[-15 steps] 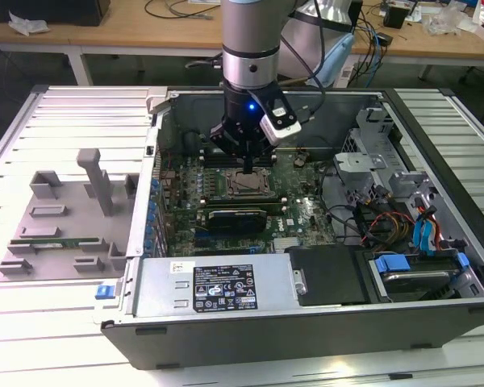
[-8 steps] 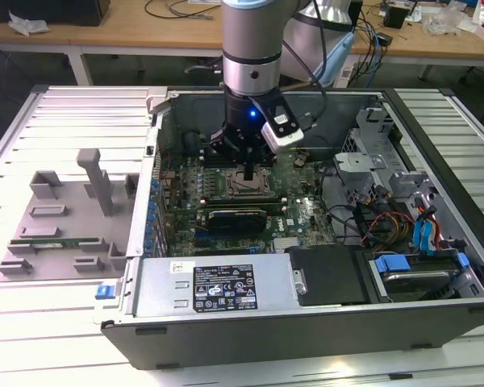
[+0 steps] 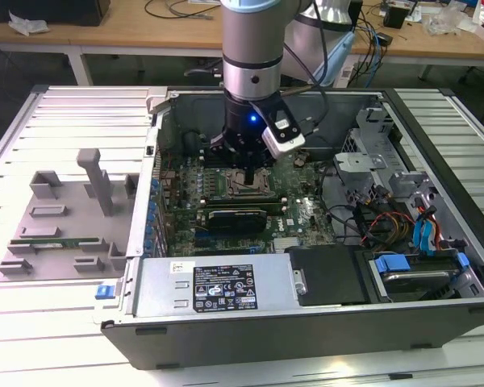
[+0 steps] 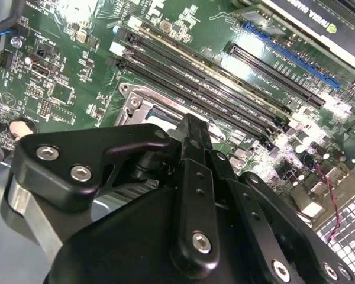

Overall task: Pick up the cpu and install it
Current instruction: 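Install the second cpu locking lever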

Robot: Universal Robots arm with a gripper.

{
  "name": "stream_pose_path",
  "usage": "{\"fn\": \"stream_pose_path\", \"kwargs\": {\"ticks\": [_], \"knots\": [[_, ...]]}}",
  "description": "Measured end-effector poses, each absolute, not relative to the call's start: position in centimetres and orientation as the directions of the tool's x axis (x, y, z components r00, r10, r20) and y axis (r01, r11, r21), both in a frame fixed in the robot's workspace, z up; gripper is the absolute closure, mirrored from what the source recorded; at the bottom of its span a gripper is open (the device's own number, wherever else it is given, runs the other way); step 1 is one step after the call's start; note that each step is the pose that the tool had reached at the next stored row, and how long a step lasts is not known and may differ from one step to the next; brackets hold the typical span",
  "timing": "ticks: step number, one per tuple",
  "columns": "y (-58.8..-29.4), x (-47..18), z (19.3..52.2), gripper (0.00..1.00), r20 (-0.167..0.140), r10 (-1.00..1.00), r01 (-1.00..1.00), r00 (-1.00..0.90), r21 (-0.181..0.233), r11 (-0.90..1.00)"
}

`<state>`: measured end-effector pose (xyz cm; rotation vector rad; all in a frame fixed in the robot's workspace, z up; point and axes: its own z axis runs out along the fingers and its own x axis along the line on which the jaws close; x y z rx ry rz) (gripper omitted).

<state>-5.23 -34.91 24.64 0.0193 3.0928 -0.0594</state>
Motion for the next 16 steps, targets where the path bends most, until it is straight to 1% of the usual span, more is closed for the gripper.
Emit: {"fn": "stream_pose_path", "kwargs": {"ticks": [16], "knots": [[-35.7,-7.0,23.9,0.89,-0.049,-0.014,-0.012,-0.999,-0.038,0.999]]}}
